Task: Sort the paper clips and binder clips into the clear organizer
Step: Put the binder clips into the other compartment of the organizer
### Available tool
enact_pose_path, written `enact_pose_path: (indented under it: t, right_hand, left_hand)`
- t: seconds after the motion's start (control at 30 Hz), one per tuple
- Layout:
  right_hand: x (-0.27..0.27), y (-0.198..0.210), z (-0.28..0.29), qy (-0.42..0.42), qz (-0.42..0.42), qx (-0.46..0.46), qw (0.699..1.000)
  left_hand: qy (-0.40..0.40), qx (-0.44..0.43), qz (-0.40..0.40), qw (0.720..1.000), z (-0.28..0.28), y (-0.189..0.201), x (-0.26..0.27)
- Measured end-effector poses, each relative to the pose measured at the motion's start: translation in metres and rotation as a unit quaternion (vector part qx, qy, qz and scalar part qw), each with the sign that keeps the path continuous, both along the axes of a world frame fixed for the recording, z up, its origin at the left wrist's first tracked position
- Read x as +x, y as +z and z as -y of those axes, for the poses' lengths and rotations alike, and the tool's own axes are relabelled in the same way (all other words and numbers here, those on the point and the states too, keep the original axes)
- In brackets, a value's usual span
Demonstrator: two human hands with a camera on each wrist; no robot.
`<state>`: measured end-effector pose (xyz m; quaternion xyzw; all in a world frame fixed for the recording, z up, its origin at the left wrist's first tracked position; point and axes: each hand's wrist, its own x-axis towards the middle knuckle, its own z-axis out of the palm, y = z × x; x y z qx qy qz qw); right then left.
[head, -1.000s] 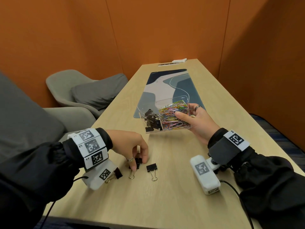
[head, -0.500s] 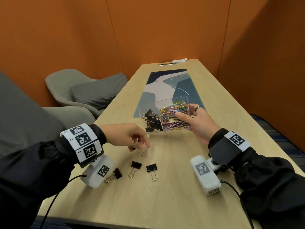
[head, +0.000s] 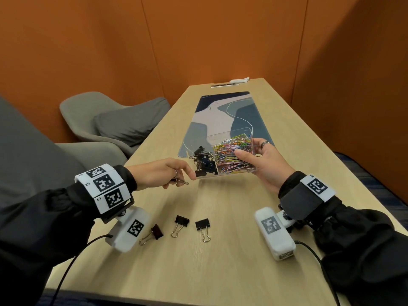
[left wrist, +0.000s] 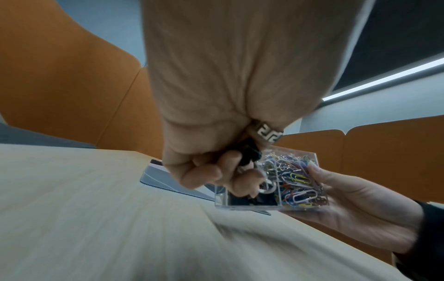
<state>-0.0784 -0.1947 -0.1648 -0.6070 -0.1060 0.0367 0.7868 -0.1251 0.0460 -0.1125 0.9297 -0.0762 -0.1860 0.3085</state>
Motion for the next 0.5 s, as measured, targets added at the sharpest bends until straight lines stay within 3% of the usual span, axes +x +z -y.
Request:
enact_pose_path:
  t: [0.3, 0.5]
  right_hand:
    - [0.0, 0.0, 0.0, -0.002, 0.002, -0.004, 1.0]
    - [-0.001, 0.001, -0.001, 0.004, 0.006, -0.003, 1.0]
  left_hand:
    - [0.017, -0.052, 0.013, 0.998, 0.007, -0.001, -0.006]
    - [0.012, -0.008, -0.002, 1.0, 0.01, -0.001, -0.008]
